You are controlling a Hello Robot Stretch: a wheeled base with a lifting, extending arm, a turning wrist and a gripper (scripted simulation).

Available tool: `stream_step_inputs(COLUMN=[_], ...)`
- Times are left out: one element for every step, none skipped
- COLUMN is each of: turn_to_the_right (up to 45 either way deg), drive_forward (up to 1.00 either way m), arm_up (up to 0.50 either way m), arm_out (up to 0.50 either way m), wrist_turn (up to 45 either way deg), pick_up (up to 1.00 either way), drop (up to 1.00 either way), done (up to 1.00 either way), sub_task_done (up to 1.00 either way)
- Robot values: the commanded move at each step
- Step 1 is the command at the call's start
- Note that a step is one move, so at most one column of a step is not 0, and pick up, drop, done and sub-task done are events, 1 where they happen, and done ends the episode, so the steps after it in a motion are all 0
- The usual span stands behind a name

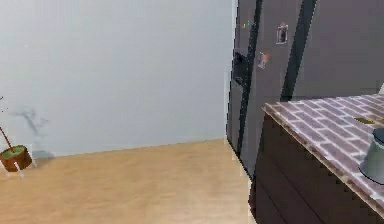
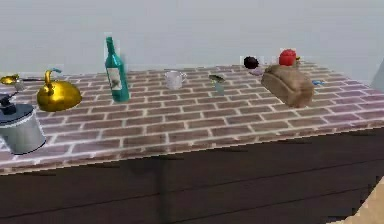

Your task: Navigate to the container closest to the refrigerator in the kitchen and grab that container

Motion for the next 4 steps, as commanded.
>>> stream_step_inputs(turn_to_the_right=[0.0, -45.0, -45.0, -27.0], drive_forward=[0.50, 0.00, 0.00, 0.00], arm_up=[0.00, 0.00, 0.00, 0.00], arm_out=[0.00, 0.00, 0.00, 0.00], wrist_turn=[0.0, 0.0, 0.0, 0.0], pick_up=[0.00, 0.00, 0.00, 0.00], drop=[0.00, 0.00, 0.00, 0.00], done=[0.00, 0.00, 0.00, 0.00], sub_task_done=[0.00, 0.00, 0.00, 0.00])
